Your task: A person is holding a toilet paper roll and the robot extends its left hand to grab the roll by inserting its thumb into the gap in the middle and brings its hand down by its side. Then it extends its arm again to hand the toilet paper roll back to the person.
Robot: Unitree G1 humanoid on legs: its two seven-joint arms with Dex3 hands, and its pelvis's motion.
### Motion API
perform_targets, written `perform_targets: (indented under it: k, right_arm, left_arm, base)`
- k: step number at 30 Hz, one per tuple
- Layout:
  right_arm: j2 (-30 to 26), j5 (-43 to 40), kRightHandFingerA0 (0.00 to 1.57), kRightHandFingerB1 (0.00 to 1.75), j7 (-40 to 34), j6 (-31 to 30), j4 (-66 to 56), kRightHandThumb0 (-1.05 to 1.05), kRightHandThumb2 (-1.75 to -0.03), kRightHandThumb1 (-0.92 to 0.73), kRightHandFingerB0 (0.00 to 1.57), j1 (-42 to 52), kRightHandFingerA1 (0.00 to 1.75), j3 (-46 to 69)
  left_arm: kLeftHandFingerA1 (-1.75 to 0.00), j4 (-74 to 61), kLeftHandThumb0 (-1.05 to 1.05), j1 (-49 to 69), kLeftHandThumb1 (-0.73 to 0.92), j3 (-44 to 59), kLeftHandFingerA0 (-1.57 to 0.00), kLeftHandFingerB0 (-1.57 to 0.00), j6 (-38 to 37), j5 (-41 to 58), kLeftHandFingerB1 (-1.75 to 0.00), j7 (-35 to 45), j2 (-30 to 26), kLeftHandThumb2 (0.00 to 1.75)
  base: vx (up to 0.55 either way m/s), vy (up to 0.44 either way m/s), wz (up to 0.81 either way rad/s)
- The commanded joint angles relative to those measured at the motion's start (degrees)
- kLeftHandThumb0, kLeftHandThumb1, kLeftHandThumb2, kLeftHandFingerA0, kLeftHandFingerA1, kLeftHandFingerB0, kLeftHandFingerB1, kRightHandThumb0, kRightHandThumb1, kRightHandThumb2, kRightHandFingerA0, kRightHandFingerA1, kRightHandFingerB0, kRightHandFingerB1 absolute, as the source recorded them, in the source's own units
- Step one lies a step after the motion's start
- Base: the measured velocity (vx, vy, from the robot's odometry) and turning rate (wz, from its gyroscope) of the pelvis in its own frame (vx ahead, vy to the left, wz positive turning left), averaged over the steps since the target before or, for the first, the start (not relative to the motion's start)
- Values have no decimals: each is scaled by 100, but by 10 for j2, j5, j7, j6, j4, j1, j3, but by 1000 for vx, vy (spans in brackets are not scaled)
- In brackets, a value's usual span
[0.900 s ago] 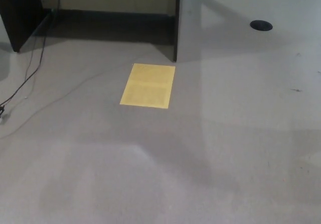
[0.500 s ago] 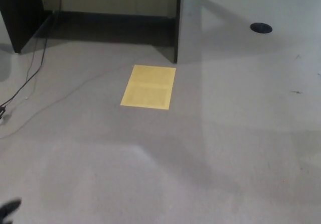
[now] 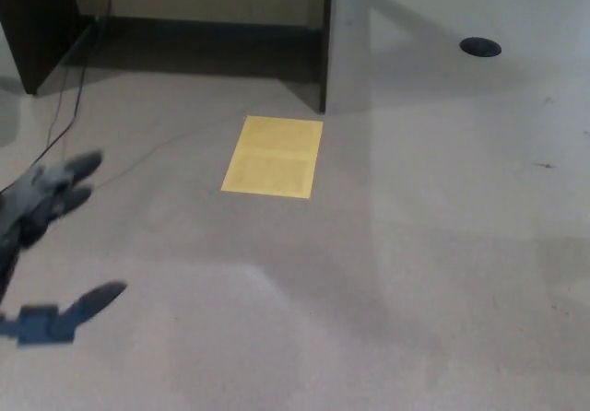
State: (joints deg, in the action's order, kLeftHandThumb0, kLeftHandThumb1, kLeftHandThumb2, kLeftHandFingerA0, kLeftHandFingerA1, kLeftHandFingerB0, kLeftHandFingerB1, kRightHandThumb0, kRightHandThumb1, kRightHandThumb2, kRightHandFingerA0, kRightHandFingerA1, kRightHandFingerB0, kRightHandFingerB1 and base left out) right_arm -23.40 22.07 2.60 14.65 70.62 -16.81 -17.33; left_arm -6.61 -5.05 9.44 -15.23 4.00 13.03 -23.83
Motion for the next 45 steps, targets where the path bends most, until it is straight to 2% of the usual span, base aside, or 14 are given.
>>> perform_targets:
  k: [1, 3, 10, 11, 12, 16, 24, 25, 30, 32, 33, 34, 36, 45]
  right_arm:
    - [-16, 5, 73, 33, 1, 3, 6, -39, -62, -68, 33, -3, 75, 3]
    - [-16, 10, 74, 33, -1, 1, 6, -40, -62, -68, 33, -4, 77, -1]
    - [-16, 10, 76, 33, -1, -1, 6, -39, -62, -67, 34, -6, 80, -2]
    - [-16, 11, 76, 33, -1, -3, 7, -40, -62, -68, 33, -7, 78, -2]
    - [-16, 10, 74, 33, 0, -2, 8, -39, -62, -68, 34, -8, 76, -1]
    - [-17, 10, 76, 33, 2, -3, 6, -40, -62, -68, 34, -8, 77, -1]
    - [-16, 9, 75, 33, 2, -2, 7, -39, -62, -68, 34, -13, 70, 1]
    - [-16, 8, 76, 33, 2, -1, 7, -37, -60, -67, 34, -12, 80, 2]
    - [-9, 9, 78, 33, -5, 3, 9, -39, -60, -66, 35, -5, 83, 1]
    - [-7, 13, 78, 33, -6, 2, 13, -40, -60, -66, 35, -5, 82, -3]
    - [-7, 14, 77, 33, -5, 1, 13, -40, -62, -67, 35, -6, 81, -4]
    - [-8, 14, 74, 33, -3, 0, 13, -40, -61, -67, 34, -7, 75, -5]
    - [-7, 13, 73, 33, -1, -2, 15, -41, -61, -68, 34, -7, 77, -4]
    - [1, 16, 77, 33, -5, -6, 19, -41, -62, -68, 34, -2, 82, -7]
  left_arm:
    - [-50, -79, -22, -56, 35, -22, -9, -7, 124, 27, -49, 36, -24, 88]
    - [-38, -90, -43, -72, 41, -29, -22, -12, 134, 18, -33, 38, -26, 63]
    - [-39, -126, -53, -155, 40, -84, -21, -11, 202, -5, -34, 31, -7, 64]
    - [-50, -125, -25, -162, 28, -88, -7, -6, 205, -5, -50, 31, -5, 85]
    - [-39, -123, -48, -171, 40, -94, -19, -11, 201, -7, -32, 32, -3, 62]
    - [-39, -108, -44, -193, 40, -110, -20, -13, 181, -2, -32, 35, 10, 61]
    - [-39, -101, -51, -227, 40, -144, -20, -11, 182, -22, -33, 35, 29, 64]
    - [-50, -99, -25, -229, 28, -149, -7, -6, 181, -27, -50, 33, 34, 85]
    - [-38, -98, -48, -228, 40, -169, -18, -13, 187, -47, -32, 27, 49, 62]
    - [-49, -89, -25, -228, 30, -178, -3, -1, 174, -50, -47, 29, 58, 84]
    - [-34, -88, -39, -229, 44, -180, -19, -16, 175, -51, -27, 30, 61, 54]
    - [-50, -83, -23, -231, 28, -187, -6, -5, 171, -54, -49, 29, 69, 84]
    - [-31, -74, -40, -234, 44, -197, -18, -15, 159, -63, -27, 28, 77, 54]
    - [-50, -99, -22, -238, 27, -225, -7, -5, 192, -75, -49, 28, 109, 83]
  base:
    - [0, 0, 0]
    - [0, 0, 0]
    - [0, 0, 0]
    - [0, 0, 0]
    - [0, 0, 0]
    - [0, 0, 0]
    - [0, 0, 0]
    - [0, 0, 0]
    - [0, 0, 0]
    - [0, 0, 0]
    - [0, 0, 0]
    - [0, 0, 0]
    - [0, 0, 0]
    - [0, 0, 0]
